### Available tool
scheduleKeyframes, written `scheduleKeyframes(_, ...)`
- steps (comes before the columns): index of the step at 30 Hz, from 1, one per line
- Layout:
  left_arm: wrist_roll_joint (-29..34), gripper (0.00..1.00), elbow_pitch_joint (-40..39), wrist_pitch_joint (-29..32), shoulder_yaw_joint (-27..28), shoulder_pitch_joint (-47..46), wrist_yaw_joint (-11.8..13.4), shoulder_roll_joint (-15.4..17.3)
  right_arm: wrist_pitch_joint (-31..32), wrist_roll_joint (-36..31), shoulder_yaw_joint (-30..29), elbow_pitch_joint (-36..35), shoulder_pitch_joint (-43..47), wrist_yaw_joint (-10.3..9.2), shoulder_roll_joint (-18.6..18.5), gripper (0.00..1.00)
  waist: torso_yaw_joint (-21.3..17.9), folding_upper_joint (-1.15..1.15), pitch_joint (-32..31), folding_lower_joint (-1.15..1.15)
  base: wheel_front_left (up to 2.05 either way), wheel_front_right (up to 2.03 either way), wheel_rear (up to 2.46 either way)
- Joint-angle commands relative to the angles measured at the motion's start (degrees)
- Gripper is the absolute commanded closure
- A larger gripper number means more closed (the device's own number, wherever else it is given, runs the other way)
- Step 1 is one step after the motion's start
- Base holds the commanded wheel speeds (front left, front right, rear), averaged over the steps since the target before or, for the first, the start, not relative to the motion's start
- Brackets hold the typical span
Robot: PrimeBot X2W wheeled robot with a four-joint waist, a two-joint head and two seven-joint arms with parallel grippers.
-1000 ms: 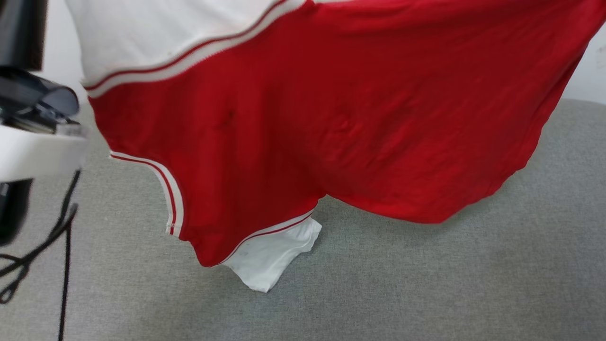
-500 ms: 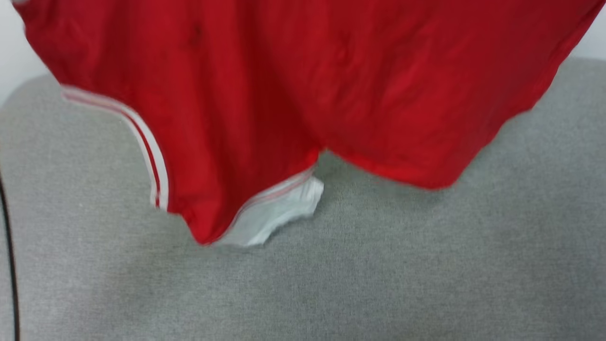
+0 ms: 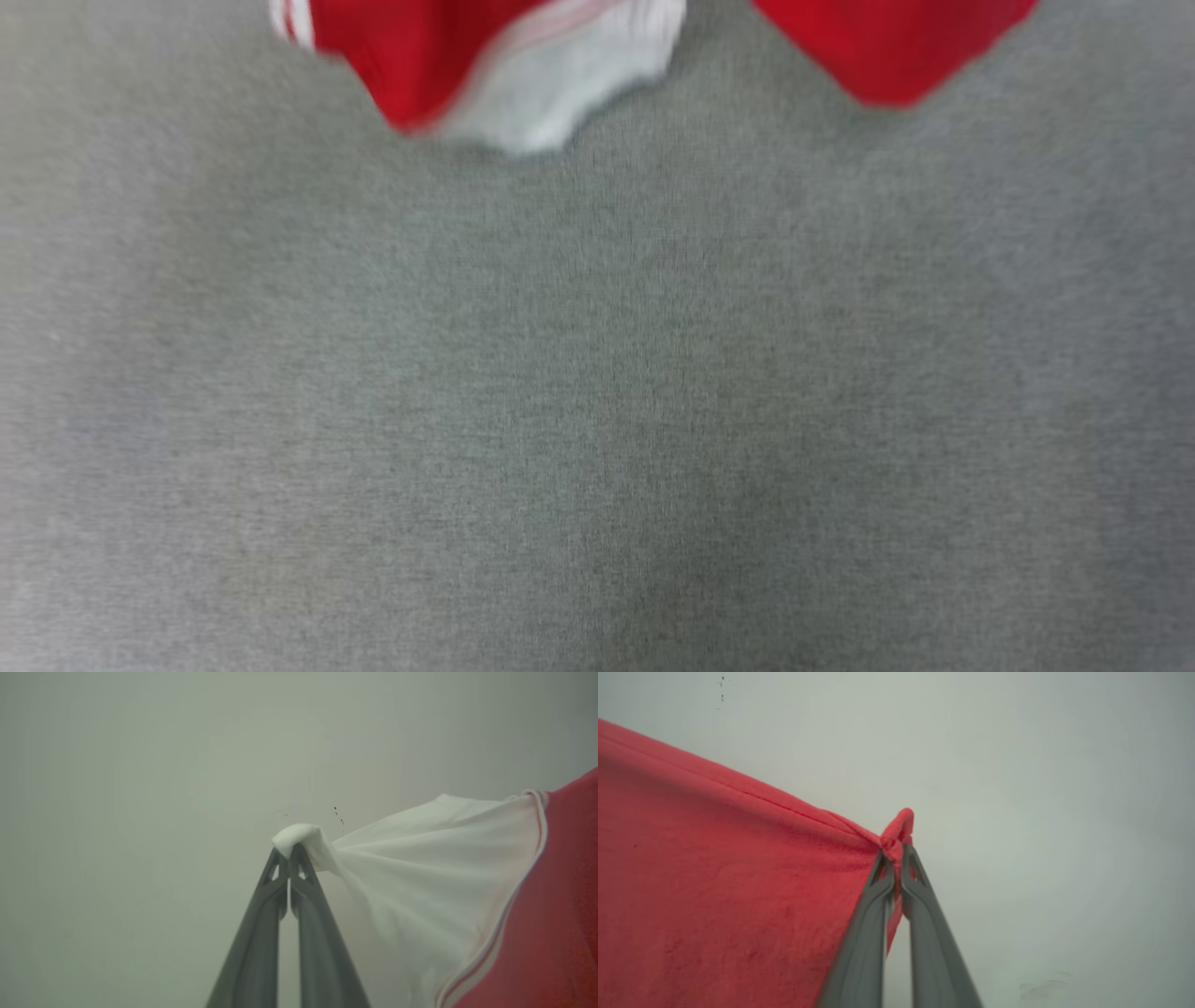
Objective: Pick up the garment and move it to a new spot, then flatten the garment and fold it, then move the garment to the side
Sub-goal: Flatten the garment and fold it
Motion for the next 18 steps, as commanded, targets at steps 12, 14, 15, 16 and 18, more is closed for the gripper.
scheduleKeyframes(12,12.35,1.0,27.77,-7.5,-8.96,-30.07,-4.37,-9.71,-14.85,-7.56,1.4,22.39,-20.94,-0.13,2.12,1.0,-0.59,0.0,13.08,-0.01,0.0,0.0,0.0)
scheduleKeyframes(14,12.64,1.0,31.5,-10.03,-10.08,-32.92,-4.47,-11.22,-17.39,-8.81,0.6,25.64,-23.08,-0.13,3.08,1.0,-0.46,0.0,13.87,-0.01,0.0,0.0,0.0)
scheduleKeyframes(15,12.42,1.0,33.21,-11.13,-10.65,-33.92,-4.5,-11.9,-18.63,-9.67,0.29,27.2,-23.98,-0.13,3.47,1.0,-0.31,0.0,14.22,-0.01,0.0,0.0,0.0)
scheduleKeyframes(16,12.28,1.0,34.69,-12.24,-11.31,-34.6,-4.55,-12.4,-19.75,-10.21,-0.17,28.69,-24.72,-0.13,4.0,1.0,-0.14,0.0,14.54,-0.01,0.0,0.0,0.0)
scheduleKeyframes(18,11.91,1.0,36.06,-13.28,-12.09,-34.78,-4.58,-12.89,-20.72,-10.85,-0.5,30.04,-25.14,-0.13,4.46,1.0,0.03,0.0,14.8,-0.01,0.0,0.0,0.0)
